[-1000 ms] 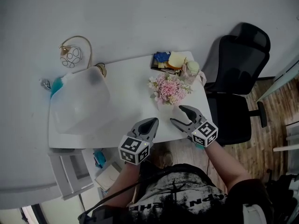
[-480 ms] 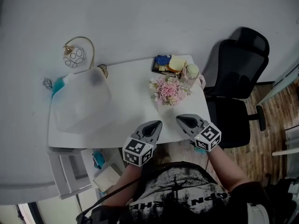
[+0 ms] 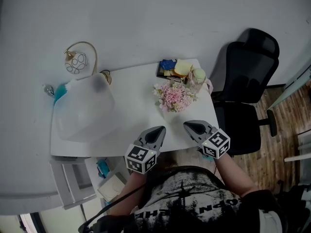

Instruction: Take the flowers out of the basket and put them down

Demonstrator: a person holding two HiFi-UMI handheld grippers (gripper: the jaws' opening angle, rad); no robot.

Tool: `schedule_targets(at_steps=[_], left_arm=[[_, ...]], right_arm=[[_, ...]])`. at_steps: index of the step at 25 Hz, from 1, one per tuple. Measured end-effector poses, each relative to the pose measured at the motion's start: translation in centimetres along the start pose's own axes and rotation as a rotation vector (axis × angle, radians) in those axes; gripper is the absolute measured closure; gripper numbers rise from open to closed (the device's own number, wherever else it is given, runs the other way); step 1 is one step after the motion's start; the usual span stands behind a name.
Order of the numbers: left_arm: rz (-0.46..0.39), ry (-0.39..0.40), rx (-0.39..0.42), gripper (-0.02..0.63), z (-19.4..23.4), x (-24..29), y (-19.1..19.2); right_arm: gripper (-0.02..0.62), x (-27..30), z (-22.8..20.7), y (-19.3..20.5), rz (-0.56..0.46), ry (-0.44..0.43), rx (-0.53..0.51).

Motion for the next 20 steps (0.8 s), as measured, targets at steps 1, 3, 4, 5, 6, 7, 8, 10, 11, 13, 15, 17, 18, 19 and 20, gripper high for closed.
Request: schedule_targets(at_steps=[1, 3, 4, 5, 6, 7, 8, 10, 11, 13, 15, 17, 18, 19, 20], left_arm=[[-0.002, -0.003, 0.000, 0.592, 0.11, 0.00, -0.02], [-0.003, -0.009, -0.002, 0.592, 0.28, -0.01, -0.04], [-0.003, -0.012, -0.003, 0.592, 0.34, 0.00, -0.06], [-0.003, -0.013, -0.002, 0.592, 0.39, 0.02, -0.09], [-0.001, -0.015, -0.001, 0.592, 0.43, 0.05, -0.10], [0.001, -0.016, 0.000, 0.592, 0.46, 0.08, -0.09], [0.002, -0.017, 0.001, 0.592, 0.47, 0.10, -0.06], [0.006, -0.016, 0.001, 0.592, 0.48, 0.14, 0.03], [0.007, -0.016, 0.002, 0.592, 0.49, 0.15, 0.06], [0.009, -0.016, 0.002, 0.592, 0.55, 0.14, 0.05], [0.008, -0.017, 0.000, 0.592, 0.61, 0.07, 0.03], [0.007, -0.017, 0.000, 0.592, 0.63, 0.04, 0.04], [0.008, -0.017, 0.000, 0.592, 0.64, 0.07, 0.03], [0.009, -0.017, 0.001, 0.592, 0.66, 0.12, 0.02], [0.009, -0.016, 0.002, 0.592, 0.66, 0.19, -0.01]], right_arm=[[0.580, 0.02, -0.17, 0.08, 0.005, 0.007, 0.009], [0.580, 0.05, -0.37, 0.24, 0.020, 0.017, 0.005], [0.581, 0.07, -0.43, 0.27, 0.024, 0.018, 0.000], [0.581, 0.11, -0.48, 0.24, 0.026, 0.019, -0.005], [0.581, 0.17, -0.50, 0.17, 0.026, 0.018, -0.009], [0.581, 0.24, -0.49, 0.09, 0.025, 0.016, -0.013], [0.581, 0.32, -0.44, 0.03, 0.024, 0.014, -0.016], [0.581, 0.45, -0.32, -0.03, 0.022, 0.009, -0.018], [0.581, 0.49, -0.29, -0.06, 0.022, 0.009, -0.020], [0.581, 0.56, -0.25, -0.21, 0.023, 0.010, -0.027], [0.581, 0.55, -0.20, -0.37, 0.024, 0.011, -0.037], [0.581, 0.51, -0.16, -0.39, 0.026, 0.014, -0.042], [0.581, 0.53, -0.15, -0.34, 0.029, 0.016, -0.045], [0.581, 0.57, -0.13, -0.26, 0.035, 0.018, -0.048], [0.581, 0.62, -0.11, -0.18, 0.040, 0.019, -0.051]])
Point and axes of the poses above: the fingertips, and each gripper's own axes: x forward along the fingers, z to its left, y out of its underside, the point moved 9 cm from there along -x, backward along the fingers, and after that the axes turned 15 degrees about -x, right-handed, at the moved point
